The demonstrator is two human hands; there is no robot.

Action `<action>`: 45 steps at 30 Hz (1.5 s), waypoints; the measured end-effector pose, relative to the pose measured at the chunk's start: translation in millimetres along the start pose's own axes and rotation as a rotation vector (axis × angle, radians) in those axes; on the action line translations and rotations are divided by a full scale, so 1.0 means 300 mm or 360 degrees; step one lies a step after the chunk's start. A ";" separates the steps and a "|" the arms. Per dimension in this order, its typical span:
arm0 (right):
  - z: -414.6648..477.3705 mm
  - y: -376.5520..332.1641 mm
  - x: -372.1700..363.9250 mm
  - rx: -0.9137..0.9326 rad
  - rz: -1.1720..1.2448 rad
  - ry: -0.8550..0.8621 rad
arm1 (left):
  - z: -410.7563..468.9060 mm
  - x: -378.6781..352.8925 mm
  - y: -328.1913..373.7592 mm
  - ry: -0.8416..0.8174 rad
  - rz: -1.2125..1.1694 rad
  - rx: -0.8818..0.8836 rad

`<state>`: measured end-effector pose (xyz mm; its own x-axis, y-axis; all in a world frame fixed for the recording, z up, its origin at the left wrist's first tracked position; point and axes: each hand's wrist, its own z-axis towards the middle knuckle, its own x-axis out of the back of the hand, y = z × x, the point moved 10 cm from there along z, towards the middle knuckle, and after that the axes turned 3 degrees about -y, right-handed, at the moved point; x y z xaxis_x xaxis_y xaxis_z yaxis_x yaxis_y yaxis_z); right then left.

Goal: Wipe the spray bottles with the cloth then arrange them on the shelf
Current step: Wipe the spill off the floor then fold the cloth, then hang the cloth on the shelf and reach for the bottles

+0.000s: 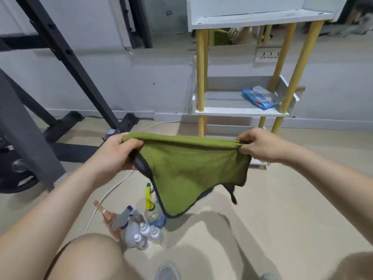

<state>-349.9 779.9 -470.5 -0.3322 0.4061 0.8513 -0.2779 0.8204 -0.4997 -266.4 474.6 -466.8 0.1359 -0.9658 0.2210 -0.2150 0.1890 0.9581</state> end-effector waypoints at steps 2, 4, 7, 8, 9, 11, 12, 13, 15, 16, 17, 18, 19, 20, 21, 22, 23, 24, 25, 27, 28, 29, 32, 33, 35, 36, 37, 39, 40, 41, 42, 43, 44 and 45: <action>0.054 0.042 -0.026 -0.0161 0.0480 0.0007 | 0.064 -0.012 -0.016 0.0053 -0.0201 0.0032; 0.126 0.068 -0.081 -0.0324 0.0939 -0.0067 | 0.145 -0.012 -0.027 0.0166 -0.0462 0.0037; 0.251 0.017 -0.156 -0.0433 0.1573 -0.0307 | 0.282 -0.017 -0.058 0.0261 -0.0832 0.0098; 0.294 -0.012 -0.162 -0.0420 0.1675 -0.0353 | 0.322 -0.020 -0.059 0.0258 -0.0915 0.0106; 0.333 -0.043 -0.164 -0.0410 0.1754 -0.0376 | 0.355 -0.025 -0.052 0.0237 -0.0990 0.0113; 0.394 -0.112 -0.154 -0.0398 0.1881 -0.0394 | 0.395 -0.034 -0.020 0.0174 -0.1101 0.0092; 0.417 -0.154 -0.140 -0.0401 0.1927 -0.0393 | 0.403 -0.036 0.008 0.0120 -0.1092 0.0064; 0.433 -0.202 -0.119 -0.0403 0.1951 -0.0388 | 0.404 -0.038 0.046 0.0043 -0.1032 0.0028; 0.453 -0.312 -0.068 -0.0414 0.2009 -0.0375 | 0.393 -0.053 0.133 -0.0183 -0.0851 -0.0019; 0.460 -0.370 -0.044 -0.0428 0.2063 -0.0369 | 0.388 -0.054 0.171 -0.0271 -0.0741 -0.0018; 0.465 -0.428 -0.020 -0.0446 0.2110 -0.0361 | 0.385 -0.047 0.216 -0.0300 -0.0577 -0.0039; 0.470 -0.482 0.000 -0.0466 0.2134 -0.0359 | 0.383 -0.025 0.260 -0.0247 -0.0365 -0.0064; 0.472 -0.536 0.018 -0.0472 0.2152 -0.0368 | 0.385 0.003 0.305 -0.0150 -0.0144 -0.0081; 0.474 -0.589 0.033 -0.0458 0.2189 -0.0408 | 0.391 0.037 0.351 -0.0031 0.0044 -0.0088; 0.475 -0.643 0.043 -0.0427 0.2243 -0.0490 | 0.395 0.076 0.388 0.0073 0.0170 -0.0085; 0.477 -0.694 0.056 -0.0378 0.2284 -0.0596 | 0.405 0.119 0.421 0.0166 0.0214 -0.0078; 0.482 -0.735 0.075 -0.0333 0.2272 -0.0697 | 0.417 0.166 0.441 0.0248 0.0229 -0.0052; 0.491 -0.755 0.094 -0.0316 0.2216 -0.0749 | 0.429 0.207 0.462 0.0294 0.0237 -0.0008; 0.513 -0.758 0.112 -0.0325 0.2123 -0.0754 | 0.447 0.240 0.474 0.0301 0.0214 0.0047; 0.582 -0.716 0.138 -0.0363 0.1791 -0.0647 | 0.495 0.277 0.488 0.0293 0.0023 0.0150; 0.619 -0.696 0.145 -0.0371 0.1665 -0.0613 | 0.519 0.288 0.490 0.0315 -0.0137 0.0213; 0.654 -0.695 0.142 -0.0364 0.1606 -0.0652 | 0.543 0.301 0.482 0.0354 -0.0348 0.0296; 0.750 -0.729 0.083 -0.0255 0.1431 -0.1010 | 0.620 0.293 0.449 0.0436 -0.1083 0.0621; 0.777 -0.744 0.072 -0.0234 0.1398 -0.1121 | 0.642 0.287 0.452 0.0439 -0.1257 0.0714; 0.852 -0.736 0.058 -0.0301 0.1414 -0.1153 | 0.709 0.301 0.464 0.0508 -0.1437 0.0744; 0.900 -0.711 0.068 -0.0379 0.1450 -0.1030 | 0.749 0.322 0.467 0.0589 -0.1470 0.0697; 0.944 -0.676 0.080 -0.0459 0.1467 -0.0845 | 0.790 0.350 0.470 0.0679 -0.1444 0.0622; 1.014 -0.598 0.096 -0.0624 0.1423 -0.0434 | 0.879 0.393 0.495 0.0765 -0.1189 0.0471; 1.043 -0.568 0.101 -0.0681 0.1347 -0.0276 | 0.934 0.390 0.508 0.0716 -0.1049 0.0400; 1.070 -0.549 0.106 -0.0717 0.1297 -0.0157 | 0.989 0.373 0.518 0.0647 -0.0941 0.0351; 1.096 -0.536 0.104 -0.0744 0.1271 -0.0110 | 1.044 0.344 0.529 0.0549 -0.0863 0.0319; 1.120 -0.521 0.108 -0.0792 0.1271 -0.0066 | 1.102 0.310 0.538 0.0454 -0.0795 0.0276; 1.139 -0.495 0.112 -0.0868 0.1290 -0.0003 | 1.156 0.270 0.549 0.0375 -0.0754 0.0228; 1.159 -0.460 0.109 -0.0909 0.1306 0.0051 | 1.205 0.230 0.554 0.0330 -0.0691 0.0187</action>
<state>-635.9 539.9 -429.2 -0.2000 0.9374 0.2852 0.5042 0.3481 -0.7903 -642.3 375.2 -358.0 0.4242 -0.8929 -0.1507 -0.2019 -0.2555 0.9455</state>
